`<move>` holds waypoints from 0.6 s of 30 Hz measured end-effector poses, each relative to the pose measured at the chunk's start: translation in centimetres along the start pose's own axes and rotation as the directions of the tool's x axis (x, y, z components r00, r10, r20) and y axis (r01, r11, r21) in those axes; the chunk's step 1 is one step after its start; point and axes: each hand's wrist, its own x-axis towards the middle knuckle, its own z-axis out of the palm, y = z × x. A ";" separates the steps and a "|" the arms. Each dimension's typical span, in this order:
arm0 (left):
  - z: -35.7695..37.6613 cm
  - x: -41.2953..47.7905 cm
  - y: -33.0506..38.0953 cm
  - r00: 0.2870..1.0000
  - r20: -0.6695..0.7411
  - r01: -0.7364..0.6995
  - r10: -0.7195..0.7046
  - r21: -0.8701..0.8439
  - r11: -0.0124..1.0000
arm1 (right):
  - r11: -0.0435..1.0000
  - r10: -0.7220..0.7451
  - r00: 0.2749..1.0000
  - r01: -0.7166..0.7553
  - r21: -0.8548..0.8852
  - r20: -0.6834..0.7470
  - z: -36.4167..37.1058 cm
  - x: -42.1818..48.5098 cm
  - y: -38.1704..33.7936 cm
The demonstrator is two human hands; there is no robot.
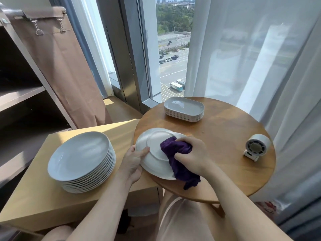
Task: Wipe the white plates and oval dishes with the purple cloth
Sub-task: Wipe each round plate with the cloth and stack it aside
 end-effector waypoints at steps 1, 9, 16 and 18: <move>0.1 0.0 0.1 1.000 0.004 0.009 -0.009 -0.013 1.000 | 0.999 0.030 0.997 -0.027 0.041 -0.065 -0.4 0.3 0.2; -0.9 -0.1 0.2 1.000 -0.011 0.008 -0.010 -0.131 0.991 | 0.961 0.225 0.922 -0.155 0.231 -0.315 -2.3 1.8 2.7; -3.3 -1.7 3.2 0.995 -0.003 -0.096 0.098 -0.198 0.975 | 0.993 0.108 0.958 -0.089 0.083 -0.267 -0.8 2.3 2.5; -4.1 -2.1 4.3 0.991 -0.015 -0.137 0.137 -0.192 0.972 | 0.999 0.049 0.969 -0.042 0.033 -0.244 -0.2 2.3 2.2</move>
